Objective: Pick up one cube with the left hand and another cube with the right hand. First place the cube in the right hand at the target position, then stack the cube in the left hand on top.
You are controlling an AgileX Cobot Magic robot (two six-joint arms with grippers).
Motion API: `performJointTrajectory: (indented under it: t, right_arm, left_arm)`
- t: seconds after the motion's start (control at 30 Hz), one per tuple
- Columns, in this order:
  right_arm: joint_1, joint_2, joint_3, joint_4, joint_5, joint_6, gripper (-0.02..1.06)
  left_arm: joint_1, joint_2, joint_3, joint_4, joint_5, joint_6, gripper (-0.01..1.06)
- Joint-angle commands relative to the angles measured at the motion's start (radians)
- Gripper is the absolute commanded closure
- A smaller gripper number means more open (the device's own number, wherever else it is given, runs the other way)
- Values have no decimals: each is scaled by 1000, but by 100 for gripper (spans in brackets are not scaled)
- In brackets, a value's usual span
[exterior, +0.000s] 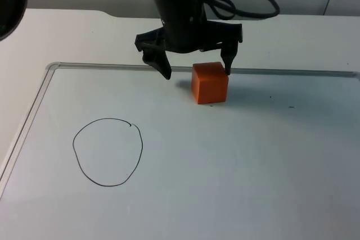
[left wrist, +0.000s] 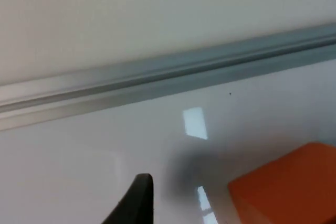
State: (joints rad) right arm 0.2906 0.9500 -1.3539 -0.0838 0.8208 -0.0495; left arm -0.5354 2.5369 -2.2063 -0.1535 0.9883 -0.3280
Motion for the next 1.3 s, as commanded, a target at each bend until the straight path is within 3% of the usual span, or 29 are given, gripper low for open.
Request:
performJointTrajectory:
  t: [0.0,0.67,0.9,1.0,1.03,1.07,1.2,1.23,1.27]
  right_arm:
    - [0,-3,5,2,-26,-2,105]
    - [0,-3,5,2,-37,-2,105]
    - [0,-3,5,2,-42,-2,105]
    - [0,-3,5,2,-45,-2,105]
    - [0,-3,5,2,-45,-2,105]
    - [0,-3,5,2,-45,-2,105]
    - [0,-3,5,2,-46,-2,105]
    - [0,-3,5,2,-46,-2,105]
    - [0,-3,5,2,-47,-2,105]
  left_arm:
    - [-5,0,-5,0,-9,-15,0]
    - [-42,48,-5,11,-25,-22,0]
    - [-42,58,-5,-18,-1,-22,8]
    - [-42,58,-5,-20,27,-22,29]
    - [-42,58,-5,-20,35,-22,44]
    - [-42,58,-5,-20,35,-22,44]
    - [-42,49,-5,-34,47,-22,93]
    - [-42,49,-5,-34,47,-22,93]
    - [-42,45,-5,-34,55,-22,103]
